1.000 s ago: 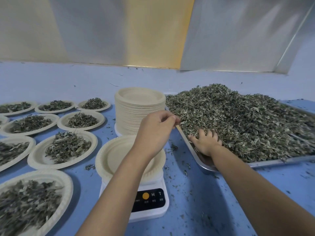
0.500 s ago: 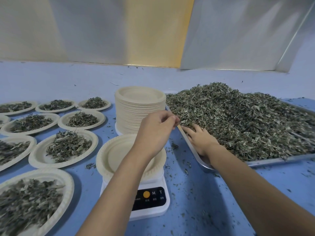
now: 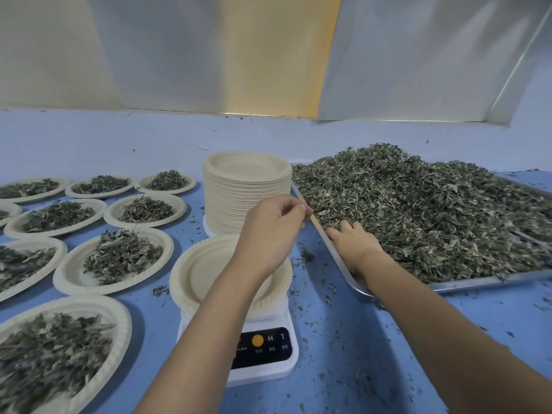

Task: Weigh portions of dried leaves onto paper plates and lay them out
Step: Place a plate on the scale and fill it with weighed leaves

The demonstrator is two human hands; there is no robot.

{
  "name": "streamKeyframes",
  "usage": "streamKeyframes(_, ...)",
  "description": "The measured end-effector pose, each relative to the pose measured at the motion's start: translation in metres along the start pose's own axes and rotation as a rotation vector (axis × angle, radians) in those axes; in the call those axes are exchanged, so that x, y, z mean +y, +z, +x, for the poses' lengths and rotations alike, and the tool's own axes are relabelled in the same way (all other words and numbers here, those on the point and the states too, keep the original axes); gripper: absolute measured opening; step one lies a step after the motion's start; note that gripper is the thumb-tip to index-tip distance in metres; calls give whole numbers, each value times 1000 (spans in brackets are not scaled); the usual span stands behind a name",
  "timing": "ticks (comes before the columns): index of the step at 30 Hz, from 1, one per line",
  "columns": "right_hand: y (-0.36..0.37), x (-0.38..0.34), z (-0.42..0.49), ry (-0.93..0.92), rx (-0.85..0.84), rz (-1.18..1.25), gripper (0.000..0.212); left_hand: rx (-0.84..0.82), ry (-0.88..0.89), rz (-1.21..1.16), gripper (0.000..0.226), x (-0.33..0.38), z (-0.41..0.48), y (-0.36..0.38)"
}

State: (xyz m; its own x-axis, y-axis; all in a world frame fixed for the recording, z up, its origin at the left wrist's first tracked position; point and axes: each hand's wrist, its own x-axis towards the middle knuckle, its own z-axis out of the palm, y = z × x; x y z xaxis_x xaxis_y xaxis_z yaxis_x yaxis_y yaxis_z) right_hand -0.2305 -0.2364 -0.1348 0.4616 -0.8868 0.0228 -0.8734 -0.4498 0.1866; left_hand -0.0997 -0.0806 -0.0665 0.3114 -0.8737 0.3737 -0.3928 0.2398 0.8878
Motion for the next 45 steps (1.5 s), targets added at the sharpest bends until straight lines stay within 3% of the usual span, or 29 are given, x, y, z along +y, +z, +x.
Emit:
streamKeyframes(9,4,1,6,64,75,179,25,9,-18,6,24,-4,1,-1)
streamKeyframes(16,-6,15,1,254,385,828,30,54,-36,-9,25,-4,3,-10)
streamKeyframes(22,-46,0,-15,193,692,1329,24,168,-88,-40,26,-7,5,-25)
streamKeyframes(24,-65,-16,-24,134,718,1496,20,246,-135,-71,27,-9,7,-35)
streamKeyframes(29,-94,-66,-49,-107,695,1652,13,385,-215,-198,27,-13,6,-67)
streamKeyframes(34,-90,-109,-61,-378,483,1482,11,515,-255,-302,27,-15,8,-89)
streamKeyframes(40,-74,-127,-65,-492,348,1121,12,540,-207,-267,29,-13,9,-90)
streamKeyframes(45,-76,-129,-72,-592,300,1040,43,533,-214,-267,29,-12,9,-90)
